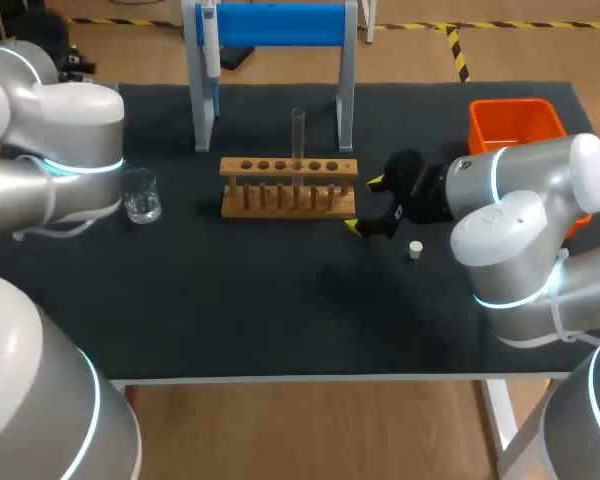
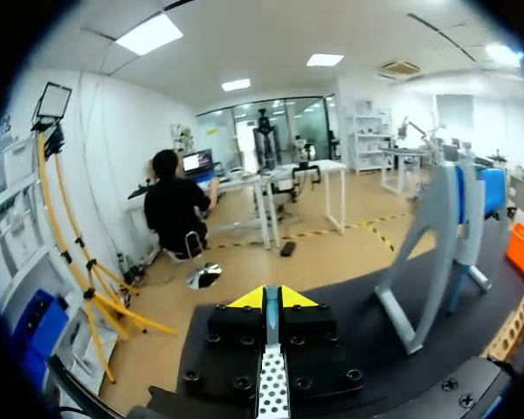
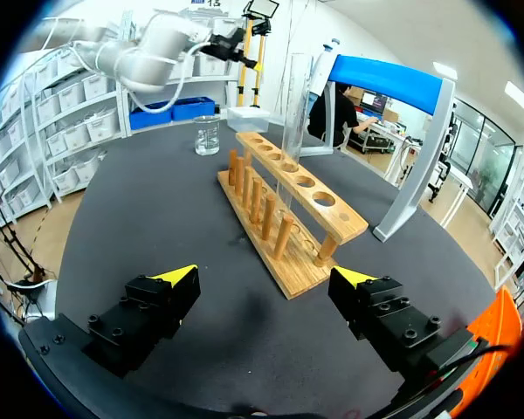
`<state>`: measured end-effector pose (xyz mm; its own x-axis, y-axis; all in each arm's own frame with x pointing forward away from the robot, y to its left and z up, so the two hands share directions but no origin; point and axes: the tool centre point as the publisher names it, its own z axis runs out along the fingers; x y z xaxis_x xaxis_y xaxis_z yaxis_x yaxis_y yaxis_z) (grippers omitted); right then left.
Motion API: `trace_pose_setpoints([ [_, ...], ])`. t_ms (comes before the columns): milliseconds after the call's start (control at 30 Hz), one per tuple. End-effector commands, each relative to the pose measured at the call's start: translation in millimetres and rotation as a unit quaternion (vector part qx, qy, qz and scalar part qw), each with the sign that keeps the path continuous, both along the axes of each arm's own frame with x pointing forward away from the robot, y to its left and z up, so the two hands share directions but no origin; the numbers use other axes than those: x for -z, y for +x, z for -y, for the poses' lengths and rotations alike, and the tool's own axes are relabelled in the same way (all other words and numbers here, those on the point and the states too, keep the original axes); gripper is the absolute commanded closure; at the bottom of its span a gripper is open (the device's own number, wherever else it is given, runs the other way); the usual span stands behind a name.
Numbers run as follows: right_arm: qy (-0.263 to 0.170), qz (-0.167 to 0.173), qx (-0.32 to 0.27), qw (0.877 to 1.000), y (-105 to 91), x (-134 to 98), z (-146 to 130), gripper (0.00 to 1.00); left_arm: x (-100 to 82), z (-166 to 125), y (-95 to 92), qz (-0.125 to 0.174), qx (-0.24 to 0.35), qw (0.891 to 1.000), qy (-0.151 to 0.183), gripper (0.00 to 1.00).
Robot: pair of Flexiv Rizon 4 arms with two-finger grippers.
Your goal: Invert the test tube, pick up the pipette, mount the tip to pipette, aspirate from beaker and dispense into the tube, eject the tip, return the pipette, and cap with the stopper.
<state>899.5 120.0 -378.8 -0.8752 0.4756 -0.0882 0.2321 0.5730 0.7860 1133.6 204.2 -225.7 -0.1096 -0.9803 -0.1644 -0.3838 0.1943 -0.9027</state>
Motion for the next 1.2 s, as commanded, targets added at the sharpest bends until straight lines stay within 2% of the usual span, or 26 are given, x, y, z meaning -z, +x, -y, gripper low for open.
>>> trace_pose_setpoints([
  [33,-0.002,-0.002,-0.001,1.0,0.0,-1.4,0.9,0.0,-44.8,10.3,-51.6,-0.035,0.119,0.992,0.001,1.0],
  [133,-0.002,-0.002,-0.001,1.0,0.0,-1.4,0.9,0.0,-61.8,30.0,-75.9,-0.044,0.183,0.982,0.006,1.0],
  [200,-0.002,-0.002,-0.001,1.0,0.0,-1.4,0.9,0.0,-70.9,44.2,-95.9,-0.041,0.237,0.971,-0.004,1.0],
  [300,-0.002,-0.002,-0.001,1.0,0.0,-1.4,0.9,0.0,-76.5,60.9,-123.3,-0.037,0.287,0.957,-0.025,1.0],
  [1100,-0.002,-0.002,-0.001,1.0,0.0,-1.4,0.9,0.0,-76.5,60.9,-123.3,-0.037,0.287,0.957,-0.025,1.0],
  [1200,-0.002,-0.002,-0.001,1.0,0.0,-1.4,0.9,0.0,-94.7,76.1,-144.1,-0.052,0.34,0.939,0.01,1.0],
])
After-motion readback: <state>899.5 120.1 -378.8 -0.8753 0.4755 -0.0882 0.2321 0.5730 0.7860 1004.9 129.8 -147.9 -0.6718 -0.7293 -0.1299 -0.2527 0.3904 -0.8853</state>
